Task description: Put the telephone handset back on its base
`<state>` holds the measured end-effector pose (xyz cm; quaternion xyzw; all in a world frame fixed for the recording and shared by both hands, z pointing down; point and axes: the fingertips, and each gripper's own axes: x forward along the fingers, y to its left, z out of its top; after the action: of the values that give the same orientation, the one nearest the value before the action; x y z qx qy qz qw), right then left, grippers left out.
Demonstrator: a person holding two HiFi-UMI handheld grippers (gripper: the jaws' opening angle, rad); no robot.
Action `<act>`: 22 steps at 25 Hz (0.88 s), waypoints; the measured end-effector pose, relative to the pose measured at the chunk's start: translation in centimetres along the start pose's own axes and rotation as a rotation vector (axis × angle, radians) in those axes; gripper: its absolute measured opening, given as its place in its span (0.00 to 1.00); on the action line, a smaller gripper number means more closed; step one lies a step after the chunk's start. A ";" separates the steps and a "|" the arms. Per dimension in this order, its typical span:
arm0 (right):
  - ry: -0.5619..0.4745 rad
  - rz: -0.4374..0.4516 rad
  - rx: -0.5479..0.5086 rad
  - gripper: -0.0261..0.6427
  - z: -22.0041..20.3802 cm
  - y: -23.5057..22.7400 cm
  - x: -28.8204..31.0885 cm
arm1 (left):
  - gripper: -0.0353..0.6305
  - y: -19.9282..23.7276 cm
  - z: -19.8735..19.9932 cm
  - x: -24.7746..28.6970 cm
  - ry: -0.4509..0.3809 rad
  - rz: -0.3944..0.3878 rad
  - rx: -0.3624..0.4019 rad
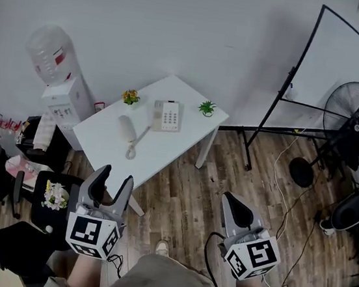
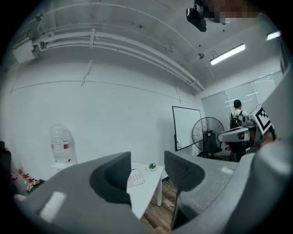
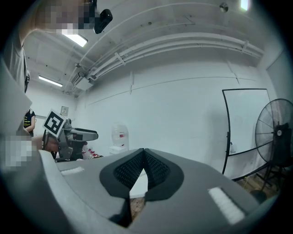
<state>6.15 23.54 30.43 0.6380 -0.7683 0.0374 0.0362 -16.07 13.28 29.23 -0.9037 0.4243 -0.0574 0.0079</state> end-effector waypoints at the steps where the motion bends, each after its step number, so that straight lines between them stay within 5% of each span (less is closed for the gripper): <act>1: 0.001 0.001 0.000 0.08 0.1 -0.1 1.0 | 0.38 0.7 -0.1 0.8 0.003 0.001 0.000; 13: -0.012 -0.034 0.050 0.08 -0.3 -3.8 8.2 | 0.38 4.1 -1.1 8.1 0.031 0.009 0.001; 22: 0.032 0.035 0.071 0.08 -1.7 -9.0 17.1 | 0.38 5.3 -3.0 16.9 0.082 0.040 -0.010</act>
<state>11.90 5.39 33.99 0.6247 -0.7768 0.0755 0.0250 -9.83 -2.97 33.55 -0.8919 0.4426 -0.0920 -0.0130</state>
